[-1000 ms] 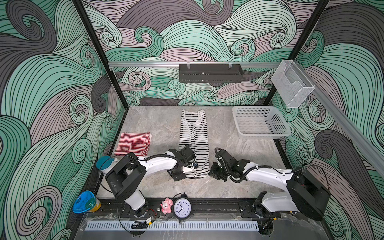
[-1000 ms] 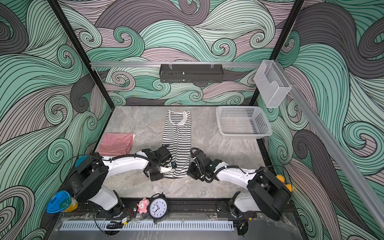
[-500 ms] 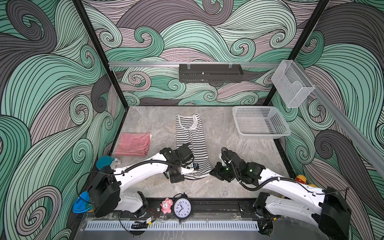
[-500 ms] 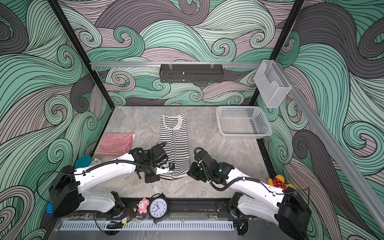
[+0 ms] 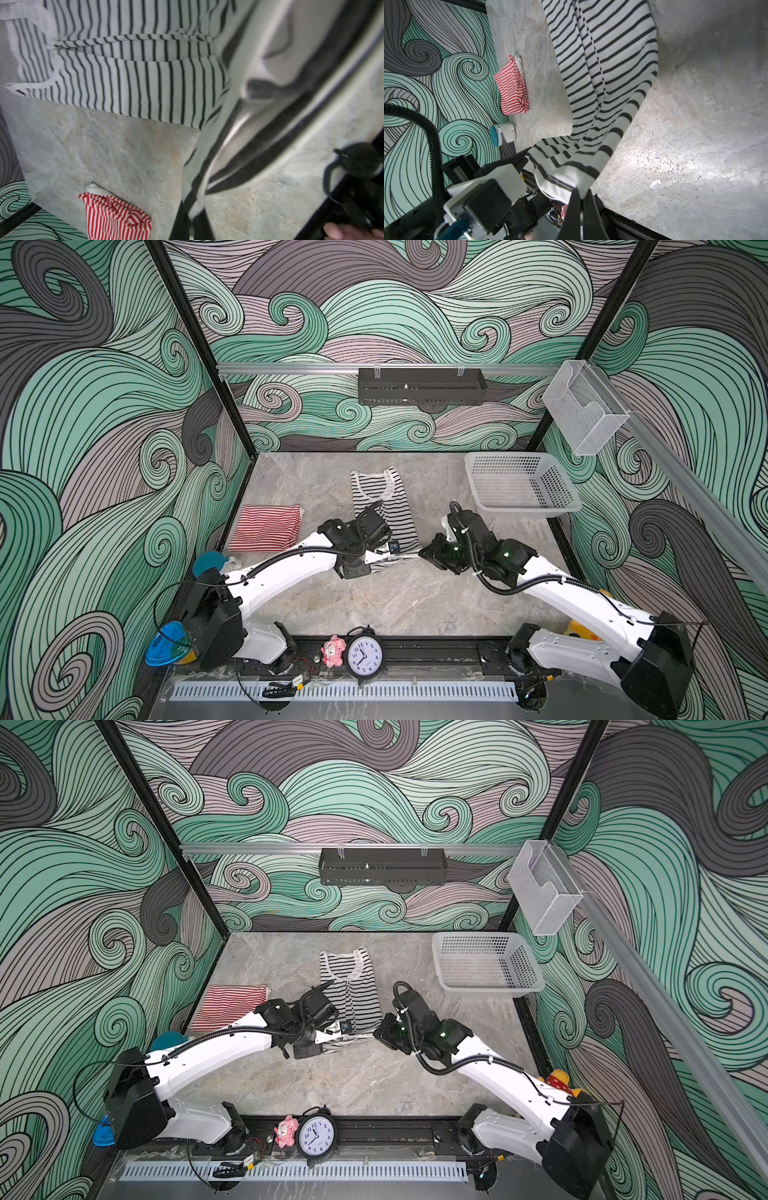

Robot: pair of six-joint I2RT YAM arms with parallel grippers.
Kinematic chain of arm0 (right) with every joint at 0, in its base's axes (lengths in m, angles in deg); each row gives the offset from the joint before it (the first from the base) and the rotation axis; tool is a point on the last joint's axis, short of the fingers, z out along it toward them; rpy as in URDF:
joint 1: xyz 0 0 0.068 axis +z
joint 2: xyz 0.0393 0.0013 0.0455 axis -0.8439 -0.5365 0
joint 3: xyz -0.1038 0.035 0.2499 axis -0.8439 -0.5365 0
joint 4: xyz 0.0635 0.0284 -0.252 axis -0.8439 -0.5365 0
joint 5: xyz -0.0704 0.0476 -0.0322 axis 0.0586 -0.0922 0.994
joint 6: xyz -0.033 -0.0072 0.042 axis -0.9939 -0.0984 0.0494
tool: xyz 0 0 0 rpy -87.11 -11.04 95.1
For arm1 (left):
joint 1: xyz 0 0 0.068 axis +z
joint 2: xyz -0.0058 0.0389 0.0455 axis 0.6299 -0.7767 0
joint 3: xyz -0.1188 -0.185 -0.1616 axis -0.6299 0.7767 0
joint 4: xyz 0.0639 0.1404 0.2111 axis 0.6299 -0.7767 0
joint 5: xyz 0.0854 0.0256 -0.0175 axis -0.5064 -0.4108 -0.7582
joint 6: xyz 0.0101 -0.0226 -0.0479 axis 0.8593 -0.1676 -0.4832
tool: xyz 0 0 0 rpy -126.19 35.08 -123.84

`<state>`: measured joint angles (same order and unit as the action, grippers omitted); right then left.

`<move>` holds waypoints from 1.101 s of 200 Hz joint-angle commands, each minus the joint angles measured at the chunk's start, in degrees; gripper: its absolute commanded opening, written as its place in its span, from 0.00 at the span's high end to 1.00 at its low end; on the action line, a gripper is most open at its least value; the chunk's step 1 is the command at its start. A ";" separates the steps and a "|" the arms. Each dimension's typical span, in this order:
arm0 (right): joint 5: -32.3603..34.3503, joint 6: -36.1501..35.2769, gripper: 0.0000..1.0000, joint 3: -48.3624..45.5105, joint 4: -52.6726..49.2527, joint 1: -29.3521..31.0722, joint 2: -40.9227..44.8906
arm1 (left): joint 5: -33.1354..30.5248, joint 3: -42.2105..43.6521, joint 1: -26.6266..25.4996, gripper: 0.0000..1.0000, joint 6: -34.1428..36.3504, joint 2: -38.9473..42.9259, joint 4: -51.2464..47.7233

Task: Fold and stack the tank tops
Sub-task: 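Lift the near end and fold it away from the robot with both grippers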

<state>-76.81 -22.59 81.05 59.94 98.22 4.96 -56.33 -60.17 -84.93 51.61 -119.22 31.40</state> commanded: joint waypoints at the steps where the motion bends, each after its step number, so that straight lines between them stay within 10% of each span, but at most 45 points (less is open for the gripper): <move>1: -2.68 -4.64 1.00 5.71 -1.63 -3.16 -2.98 | -3.55 -5.19 3.28 0.99 3.01 -2.94 4.37; 220: -16.24 -15.44 1.00 43.10 -0.86 -19.58 -53.68 | -5.30 -26.95 19.19 0.93 2.20 -33.50 10.82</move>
<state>-91.63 -37.45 121.07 58.91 79.43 -47.06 -61.25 -83.84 -66.60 54.45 -151.00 41.34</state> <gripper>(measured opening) 0.048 0.065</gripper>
